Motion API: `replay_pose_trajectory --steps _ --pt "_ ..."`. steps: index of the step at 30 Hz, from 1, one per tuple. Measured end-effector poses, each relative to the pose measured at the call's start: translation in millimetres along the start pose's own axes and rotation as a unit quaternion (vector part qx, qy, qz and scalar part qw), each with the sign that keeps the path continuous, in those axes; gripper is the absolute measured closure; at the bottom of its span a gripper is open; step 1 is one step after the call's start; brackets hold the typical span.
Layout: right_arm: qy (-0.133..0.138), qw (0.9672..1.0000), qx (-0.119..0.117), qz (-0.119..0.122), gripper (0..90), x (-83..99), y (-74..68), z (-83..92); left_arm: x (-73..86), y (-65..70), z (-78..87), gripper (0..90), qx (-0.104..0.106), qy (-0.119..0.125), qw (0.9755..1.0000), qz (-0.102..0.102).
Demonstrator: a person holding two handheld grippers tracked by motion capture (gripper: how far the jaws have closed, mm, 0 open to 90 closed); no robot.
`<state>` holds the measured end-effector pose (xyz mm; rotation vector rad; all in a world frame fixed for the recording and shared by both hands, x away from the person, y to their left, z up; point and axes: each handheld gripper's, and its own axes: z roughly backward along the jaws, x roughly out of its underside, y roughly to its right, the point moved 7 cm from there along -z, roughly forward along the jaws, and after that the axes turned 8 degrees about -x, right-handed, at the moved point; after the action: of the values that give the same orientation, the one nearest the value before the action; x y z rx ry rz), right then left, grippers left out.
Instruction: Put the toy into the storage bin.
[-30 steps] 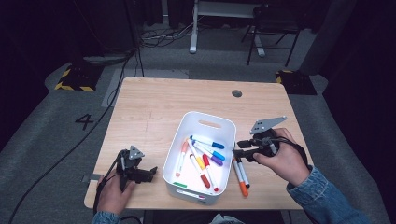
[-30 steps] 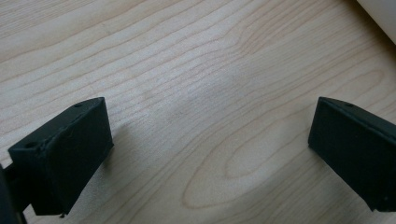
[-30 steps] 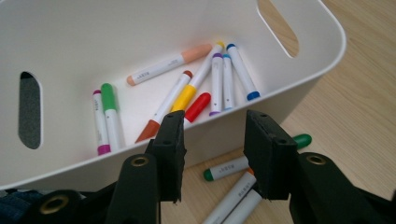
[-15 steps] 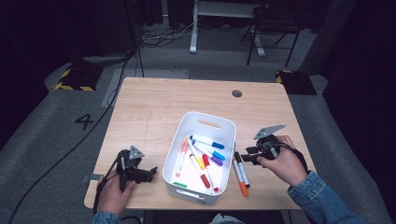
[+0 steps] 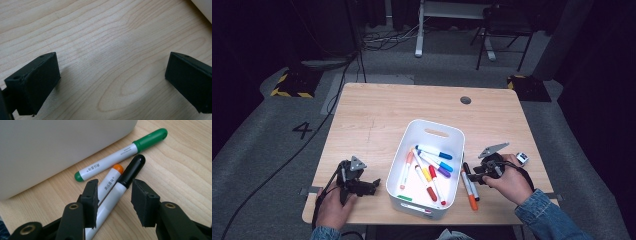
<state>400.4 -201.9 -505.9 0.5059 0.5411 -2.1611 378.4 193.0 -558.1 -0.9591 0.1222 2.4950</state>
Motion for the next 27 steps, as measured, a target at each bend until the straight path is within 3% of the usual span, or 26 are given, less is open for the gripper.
replay_pose_trajectory --steps 7,14,24,27 --pt "-0.011 0.9999 0.001 -0.002 56.9 8.3 2.5 -10.6 0.0 -0.1 0.1 0.0 -0.001 0.0 1.0 0.0" --pt "-0.022 0.9996 0.016 -0.011 58.5 16.7 13.6 -16.3 -0.1 -0.4 0.1 0.0 -0.001 0.0 1.0 -0.001" --pt "-0.034 0.9974 0.058 -0.026 76.0 27.9 29.4 -7.8 -0.1 -0.3 0.1 0.0 -0.001 0.0 1.0 -0.001" --pt "-0.029 0.9973 0.057 -0.037 76.7 28.2 30.2 -7.5 -0.2 -0.4 -0.2 0.0 -0.004 0.003 1.0 -0.001"
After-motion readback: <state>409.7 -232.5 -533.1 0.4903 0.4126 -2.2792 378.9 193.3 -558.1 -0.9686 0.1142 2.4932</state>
